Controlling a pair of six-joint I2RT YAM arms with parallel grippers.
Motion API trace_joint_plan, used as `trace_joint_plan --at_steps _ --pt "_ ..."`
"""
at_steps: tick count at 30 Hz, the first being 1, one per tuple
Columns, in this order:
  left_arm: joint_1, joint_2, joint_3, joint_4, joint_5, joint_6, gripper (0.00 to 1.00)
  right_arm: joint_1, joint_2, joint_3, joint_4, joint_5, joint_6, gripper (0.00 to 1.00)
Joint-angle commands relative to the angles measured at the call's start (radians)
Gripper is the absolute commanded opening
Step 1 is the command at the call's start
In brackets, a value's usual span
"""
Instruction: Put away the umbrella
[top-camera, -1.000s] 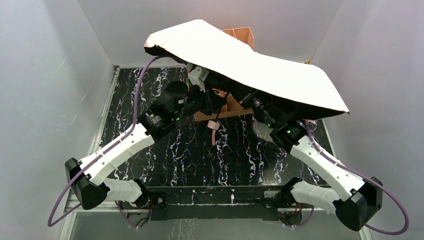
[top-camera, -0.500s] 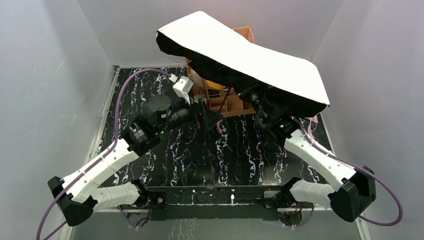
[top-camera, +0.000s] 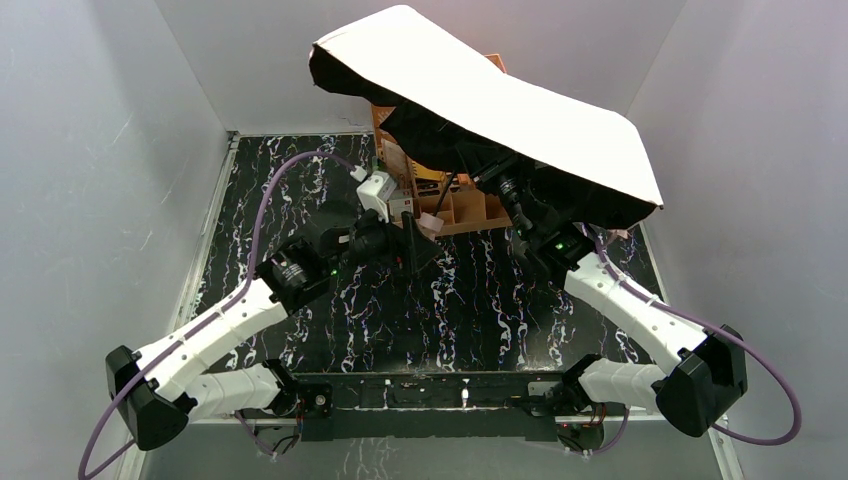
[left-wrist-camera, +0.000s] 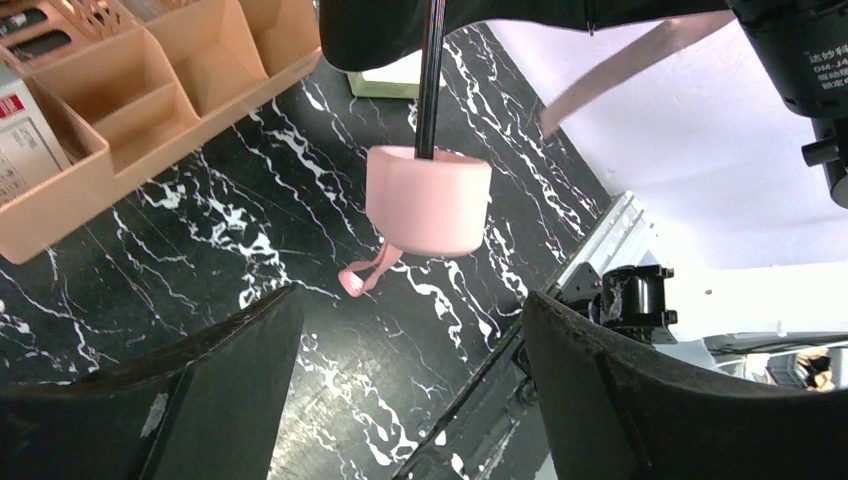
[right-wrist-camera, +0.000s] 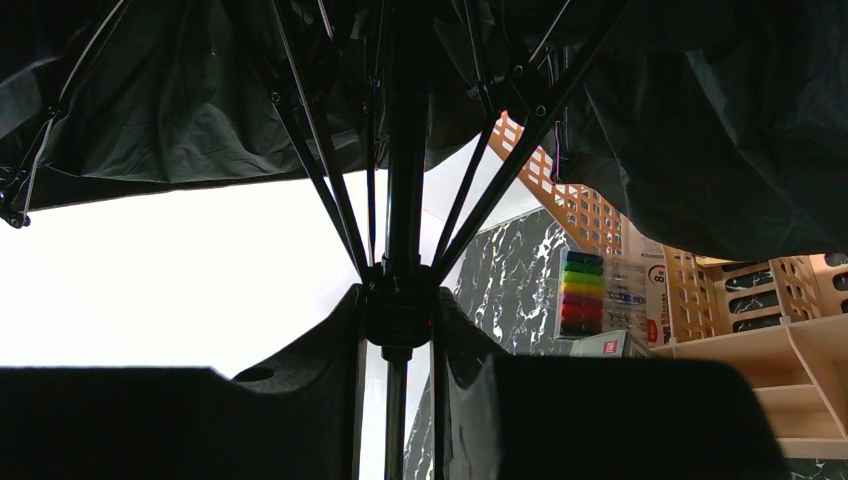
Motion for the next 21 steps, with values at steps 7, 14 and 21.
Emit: trace_joint_plan --at_steps 7,14,21 --pt "-0.001 0.084 0.073 0.149 0.024 0.069 0.57 -0.007 -0.013 0.059 0.136 -0.002 0.001 0.00" --pt "-0.001 0.103 0.079 0.154 0.033 0.072 0.31 -0.009 -0.019 0.056 0.133 -0.001 -0.003 0.00" --pt "-0.001 0.113 0.099 0.147 -0.002 0.080 0.05 -0.010 -0.025 0.078 0.067 -0.048 0.005 0.00"
